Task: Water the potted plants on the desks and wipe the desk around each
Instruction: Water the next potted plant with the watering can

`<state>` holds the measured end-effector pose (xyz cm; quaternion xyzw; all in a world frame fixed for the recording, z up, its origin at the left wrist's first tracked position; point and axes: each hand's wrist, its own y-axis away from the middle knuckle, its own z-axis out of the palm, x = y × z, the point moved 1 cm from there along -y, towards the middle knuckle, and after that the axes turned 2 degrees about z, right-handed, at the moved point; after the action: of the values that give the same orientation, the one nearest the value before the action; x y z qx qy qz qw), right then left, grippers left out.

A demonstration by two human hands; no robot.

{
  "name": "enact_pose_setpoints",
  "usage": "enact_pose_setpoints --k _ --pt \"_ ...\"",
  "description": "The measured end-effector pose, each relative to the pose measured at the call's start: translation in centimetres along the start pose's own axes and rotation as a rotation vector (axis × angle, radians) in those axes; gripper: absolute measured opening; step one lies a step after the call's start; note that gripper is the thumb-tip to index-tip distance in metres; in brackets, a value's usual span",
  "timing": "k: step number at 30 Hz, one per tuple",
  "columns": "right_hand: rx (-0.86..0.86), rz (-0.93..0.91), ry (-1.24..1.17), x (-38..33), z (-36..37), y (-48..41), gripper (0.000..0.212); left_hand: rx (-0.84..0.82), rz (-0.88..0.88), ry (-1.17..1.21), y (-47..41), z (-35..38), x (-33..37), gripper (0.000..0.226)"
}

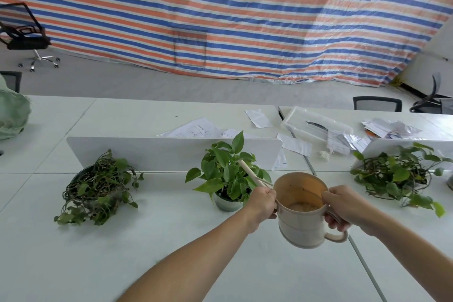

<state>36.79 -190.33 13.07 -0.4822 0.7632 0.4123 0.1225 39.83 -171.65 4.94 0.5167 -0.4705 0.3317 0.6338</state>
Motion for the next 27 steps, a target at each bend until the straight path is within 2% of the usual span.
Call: enact_pose_setpoints --k 11,27 --pt "0.022 0.0 -0.034 -0.7 0.3 -1.1 0.018 -0.004 0.0 -0.012 -0.9 -0.8 0.9 0.029" --pt "0.01 0.069 -0.064 3.2 -0.2 -1.1 0.019 -0.034 -0.055 -0.073 -1.1 2.3 -0.8 0.029"
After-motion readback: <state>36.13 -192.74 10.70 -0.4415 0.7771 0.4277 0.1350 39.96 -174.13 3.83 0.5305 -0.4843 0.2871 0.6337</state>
